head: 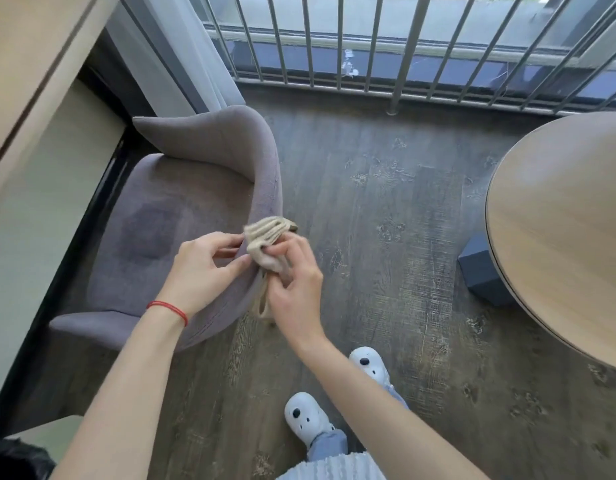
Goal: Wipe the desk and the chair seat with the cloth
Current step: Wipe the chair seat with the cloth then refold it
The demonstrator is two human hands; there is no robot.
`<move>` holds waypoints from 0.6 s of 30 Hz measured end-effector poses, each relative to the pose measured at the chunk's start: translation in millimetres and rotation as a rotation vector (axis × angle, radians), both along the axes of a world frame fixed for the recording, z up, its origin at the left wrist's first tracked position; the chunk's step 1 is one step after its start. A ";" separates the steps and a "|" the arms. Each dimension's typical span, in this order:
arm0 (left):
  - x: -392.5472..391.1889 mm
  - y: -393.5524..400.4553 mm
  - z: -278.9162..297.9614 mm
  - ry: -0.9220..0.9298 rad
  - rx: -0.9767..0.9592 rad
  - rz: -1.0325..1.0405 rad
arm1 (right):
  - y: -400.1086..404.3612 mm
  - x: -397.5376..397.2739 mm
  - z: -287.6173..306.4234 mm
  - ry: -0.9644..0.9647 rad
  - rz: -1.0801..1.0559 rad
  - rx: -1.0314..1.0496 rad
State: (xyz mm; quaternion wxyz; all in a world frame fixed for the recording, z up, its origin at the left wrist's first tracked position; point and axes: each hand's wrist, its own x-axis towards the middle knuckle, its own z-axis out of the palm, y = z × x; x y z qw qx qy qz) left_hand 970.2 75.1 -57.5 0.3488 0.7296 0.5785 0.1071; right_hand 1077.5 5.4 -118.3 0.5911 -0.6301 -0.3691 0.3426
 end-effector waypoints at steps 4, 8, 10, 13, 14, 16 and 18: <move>2.4 0.1 3.4 0.021 -0.024 -0.003 | -5.3 10.3 -7.8 0.145 0.049 -0.059; 1.2 -1.6 2.5 0.037 -0.024 0.010 | 34.7 45.2 -10.5 0.276 -0.129 -0.114; 1.2 -0.7 1.1 0.045 -0.015 0.012 | 49.0 37.8 -3.4 0.214 -0.105 -0.070; 2.4 0.0 -2.5 0.046 0.001 0.037 | 43.3 11.5 3.6 0.165 -0.154 -0.039; 2.9 -1.2 -3.5 0.035 0.008 0.058 | 35.7 5.7 2.8 0.156 -0.156 -0.027; 3.4 -4.4 -5.3 0.015 0.032 0.085 | 15.9 -2.2 -4.5 0.142 -0.073 -0.016; 3.6 -6.1 -6.3 0.011 0.053 0.091 | -4.3 -6.1 -11.0 0.108 0.061 -0.032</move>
